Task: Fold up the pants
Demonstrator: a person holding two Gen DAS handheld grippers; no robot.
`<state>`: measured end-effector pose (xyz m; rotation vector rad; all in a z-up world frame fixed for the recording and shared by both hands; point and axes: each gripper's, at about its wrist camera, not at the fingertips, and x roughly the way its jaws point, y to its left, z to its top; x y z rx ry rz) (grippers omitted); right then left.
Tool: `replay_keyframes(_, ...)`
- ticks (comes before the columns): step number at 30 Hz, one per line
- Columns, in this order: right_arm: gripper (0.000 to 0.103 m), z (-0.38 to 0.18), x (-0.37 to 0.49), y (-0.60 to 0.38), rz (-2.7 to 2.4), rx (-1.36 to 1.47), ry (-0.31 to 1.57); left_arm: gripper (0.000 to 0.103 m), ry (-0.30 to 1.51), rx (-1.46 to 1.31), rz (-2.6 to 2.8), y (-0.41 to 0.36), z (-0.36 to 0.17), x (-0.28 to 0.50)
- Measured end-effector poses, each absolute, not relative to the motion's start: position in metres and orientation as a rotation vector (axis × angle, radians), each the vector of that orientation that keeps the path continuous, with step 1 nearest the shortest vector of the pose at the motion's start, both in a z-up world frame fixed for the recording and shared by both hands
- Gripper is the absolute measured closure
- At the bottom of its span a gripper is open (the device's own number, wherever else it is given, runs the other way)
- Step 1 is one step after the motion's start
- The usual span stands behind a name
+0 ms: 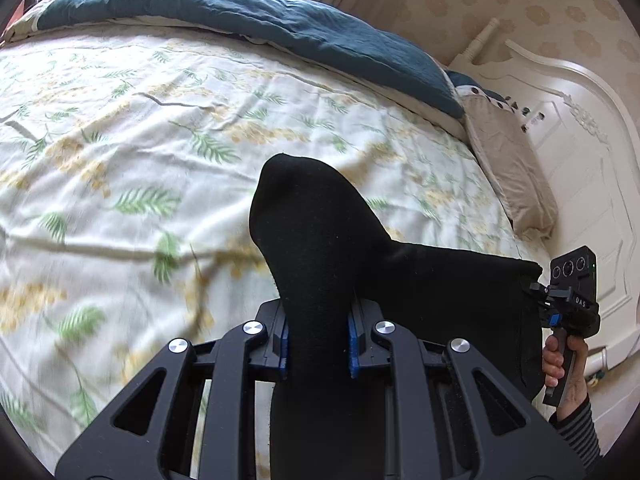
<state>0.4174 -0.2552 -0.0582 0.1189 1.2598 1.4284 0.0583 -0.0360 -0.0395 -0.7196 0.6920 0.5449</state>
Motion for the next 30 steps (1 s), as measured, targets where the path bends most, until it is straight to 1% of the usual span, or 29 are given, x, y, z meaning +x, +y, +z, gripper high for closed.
replay_keyframes(6,0.073,-0.07,0.434,-0.234,1.399,0.123,1.298,0.083,0.704,-0.742,0.551,-0.008,-0.05,0.066)
replay_keyframes(11,0.073,-0.085,0.441,-0.231,1.378,0.13,1.333,0.083,0.716,-0.81,0.544,0.006,-0.068,0.066)
replay_keyframes(17,0.073,-0.099,0.451,-0.236,1.359,0.169,1.372,0.083,0.691,-0.879,0.514,0.014,-0.08,0.062)
replay_keyframes(22,0.073,-0.102,0.453,-0.234,1.357,0.187,1.382,0.081,0.692,-0.878,0.512,0.015,-0.084,0.063)
replay_keyframes(28,0.072,-0.104,0.455,-0.241,1.343,0.209,1.398,0.074,0.667,-0.87,0.492,0.014,-0.088,0.061)
replay_keyframes(30,0.07,-0.103,0.453,-0.241,1.333,0.21,1.397,0.071,0.656,-0.897,0.472,0.017,-0.09,0.059)
